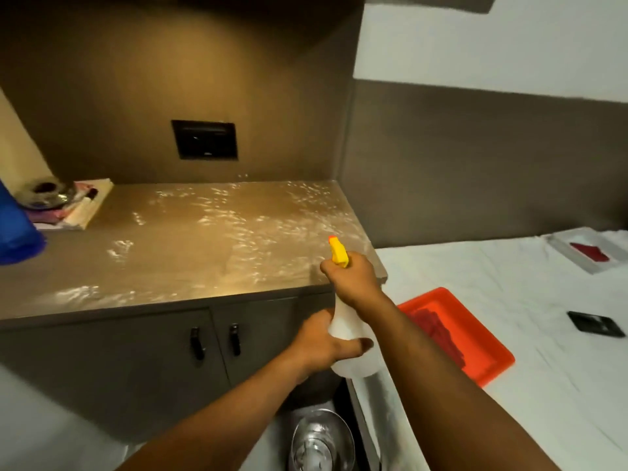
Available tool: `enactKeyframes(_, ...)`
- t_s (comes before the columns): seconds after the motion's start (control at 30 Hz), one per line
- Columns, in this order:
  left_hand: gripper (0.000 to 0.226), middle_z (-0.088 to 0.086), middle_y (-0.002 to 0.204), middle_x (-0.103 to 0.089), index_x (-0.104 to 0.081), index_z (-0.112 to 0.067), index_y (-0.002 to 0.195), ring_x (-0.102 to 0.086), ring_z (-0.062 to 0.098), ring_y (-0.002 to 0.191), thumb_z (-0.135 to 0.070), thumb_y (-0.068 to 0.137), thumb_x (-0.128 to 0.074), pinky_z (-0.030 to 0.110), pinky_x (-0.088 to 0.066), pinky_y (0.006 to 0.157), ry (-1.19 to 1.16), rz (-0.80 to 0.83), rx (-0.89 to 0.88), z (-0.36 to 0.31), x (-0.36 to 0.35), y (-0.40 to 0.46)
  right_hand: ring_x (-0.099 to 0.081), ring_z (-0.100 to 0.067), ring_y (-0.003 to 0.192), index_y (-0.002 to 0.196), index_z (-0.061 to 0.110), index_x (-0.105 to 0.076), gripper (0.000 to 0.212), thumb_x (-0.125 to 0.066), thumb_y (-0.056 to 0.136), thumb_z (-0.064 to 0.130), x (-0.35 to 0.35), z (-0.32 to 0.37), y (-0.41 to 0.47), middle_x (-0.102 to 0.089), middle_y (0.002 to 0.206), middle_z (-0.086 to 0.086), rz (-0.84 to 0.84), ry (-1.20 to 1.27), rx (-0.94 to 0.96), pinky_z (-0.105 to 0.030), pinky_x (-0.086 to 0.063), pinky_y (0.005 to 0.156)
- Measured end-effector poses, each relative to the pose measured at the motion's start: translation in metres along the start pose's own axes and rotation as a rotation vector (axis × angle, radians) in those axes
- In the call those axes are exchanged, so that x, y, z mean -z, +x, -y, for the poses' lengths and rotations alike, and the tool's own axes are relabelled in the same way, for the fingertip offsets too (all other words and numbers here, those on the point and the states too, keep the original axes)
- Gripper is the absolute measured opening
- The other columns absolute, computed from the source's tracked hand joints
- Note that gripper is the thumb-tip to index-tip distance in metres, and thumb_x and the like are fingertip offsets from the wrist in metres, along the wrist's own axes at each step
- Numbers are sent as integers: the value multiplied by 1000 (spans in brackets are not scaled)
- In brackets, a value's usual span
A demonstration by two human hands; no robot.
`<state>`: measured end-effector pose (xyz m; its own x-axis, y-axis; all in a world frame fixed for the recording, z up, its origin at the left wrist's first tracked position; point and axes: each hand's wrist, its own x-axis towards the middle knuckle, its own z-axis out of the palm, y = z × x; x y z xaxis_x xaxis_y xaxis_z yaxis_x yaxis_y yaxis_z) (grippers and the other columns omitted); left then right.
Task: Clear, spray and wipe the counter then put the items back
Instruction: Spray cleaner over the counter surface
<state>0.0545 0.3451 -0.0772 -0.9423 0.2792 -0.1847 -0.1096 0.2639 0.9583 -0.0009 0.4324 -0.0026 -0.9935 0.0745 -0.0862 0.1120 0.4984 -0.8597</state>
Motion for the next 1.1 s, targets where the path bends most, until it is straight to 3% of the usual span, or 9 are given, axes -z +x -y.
enactKeyframes(0.17, 58, -9, 101, -71, -64, -31, 102, -66, 11, 97, -54, 51, -81, 33, -57, 82, -74, -26, 1, 0, 40, -5, -52, -22, 58, 59, 17, -55, 27, -59, 83, 29, -35, 36, 4, -56, 59, -4, -71, -81, 40, -36, -46, 59)
enactKeyframes(0.27, 56, -8, 101, -71, -65, -29, 102, -66, 12, 97, -52, 54, -81, 30, -56, 81, -101, 11, 28, -2, 51, -5, -60, -26, 66, 67, 14, -60, 21, -60, 82, 29, -43, 39, 14, -61, 68, -8, -91, -61, -44, -41, -55, 67)
enactKeyframes(0.53, 45, -11, 103, -66, -58, -33, 99, -62, 10, 97, -49, 62, -80, 25, -51, 74, -151, -11, 93, 6, 58, 4, -56, -20, 71, 86, 7, -66, 23, -63, 81, 29, -56, 39, 39, -64, 82, -10, 146, -5, -130, -31, -43, 63)
enactKeyframes(0.67, 56, -10, 101, -70, -62, -31, 104, -65, 10, 97, -55, 57, -80, 27, -53, 77, -188, -106, 135, 15, 79, 0, -56, -23, 68, 73, 13, -63, 20, -64, 81, 31, -86, 57, 42, -61, 74, -10, 256, -55, -35, -36, -44, 63)
enactKeyframes(0.77, 61, -11, 101, -71, -63, -33, 106, -65, 10, 99, -57, 53, -79, 30, -53, 82, -232, -169, 174, 30, 99, -13, -67, -30, 73, 66, 14, -60, 24, -66, 80, 33, -124, 70, 35, -69, 73, -14, 370, -162, 42, -43, -55, 71)
enactKeyframes(0.87, 47, -18, 104, -66, -60, -38, 101, -60, 6, 102, -55, 59, -76, 25, -48, 84, -251, -267, 219, 47, 117, -29, -61, -23, 71, 70, 19, -53, 27, -66, 83, 39, -166, 78, 22, -59, 71, -3, 450, -309, 114, -31, -46, 57)
enactKeyframes(0.97, 52, -6, 125, -61, -56, -25, 123, -57, 13, 117, -41, 76, -74, 28, -47, 98, -242, -331, 308, 70, 136, -50, -62, -25, 80, 74, 22, -51, 24, -66, 86, 37, -201, 87, 9, -57, 77, -3, 532, -301, 115, -36, -48, 66)
enactKeyframes(1.03, 64, -9, 123, -62, -58, -21, 124, -60, 14, 116, -44, 68, -78, 29, -48, 99, -317, -377, 339, 80, 148, -63, -64, -27, 82, 76, 19, -55, 20, -66, 85, 34, -218, 94, 1, -59, 78, -5, 584, -267, 111, -39, -51, 71)
enactKeyframes(1.1, 62, -19, 116, -62, -59, -35, 112, -59, 8, 111, -56, 57, -78, 26, -48, 91, -299, -410, 316, 83, 162, -75, -58, -22, 71, 72, 18, -57, 19, -65, 84, 31, -233, 102, -5, -57, 71, -4, 614, -230, 119, -35, -47, 66)
